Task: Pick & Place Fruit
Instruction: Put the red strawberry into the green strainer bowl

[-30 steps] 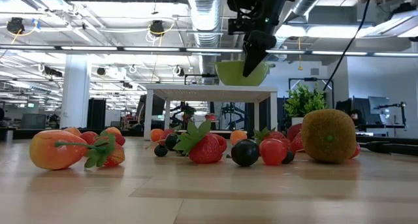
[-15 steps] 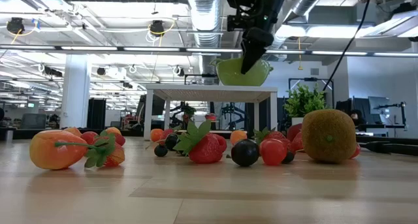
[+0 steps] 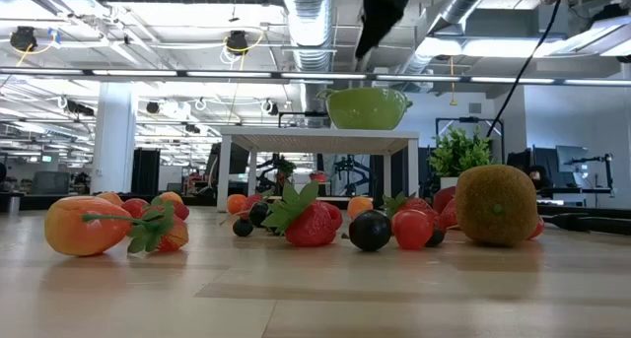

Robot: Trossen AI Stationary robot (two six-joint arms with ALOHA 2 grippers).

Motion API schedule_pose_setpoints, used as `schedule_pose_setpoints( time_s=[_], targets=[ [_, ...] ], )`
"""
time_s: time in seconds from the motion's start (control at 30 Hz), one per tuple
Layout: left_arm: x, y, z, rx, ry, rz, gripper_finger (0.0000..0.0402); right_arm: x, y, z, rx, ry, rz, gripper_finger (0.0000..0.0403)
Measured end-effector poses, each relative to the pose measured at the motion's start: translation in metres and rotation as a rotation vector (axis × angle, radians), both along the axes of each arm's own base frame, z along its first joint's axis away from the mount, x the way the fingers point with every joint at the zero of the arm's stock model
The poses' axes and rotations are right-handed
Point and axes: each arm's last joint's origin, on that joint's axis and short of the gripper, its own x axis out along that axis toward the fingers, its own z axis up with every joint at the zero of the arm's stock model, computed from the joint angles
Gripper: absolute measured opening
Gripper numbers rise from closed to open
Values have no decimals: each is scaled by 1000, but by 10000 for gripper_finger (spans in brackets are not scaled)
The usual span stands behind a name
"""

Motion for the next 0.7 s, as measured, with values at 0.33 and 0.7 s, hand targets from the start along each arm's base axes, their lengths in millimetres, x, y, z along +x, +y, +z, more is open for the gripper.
schedule_pose_setpoints(
  time_s=[0.33, 0.7],
  targets=[
    [0, 0, -2, -12, 10, 0, 159, -37, 47, 54, 82, 67, 3, 138],
    [-1, -1, -9, -75, 65, 0, 159, -75, 100, 82, 214, -59, -13, 84]
  ],
)
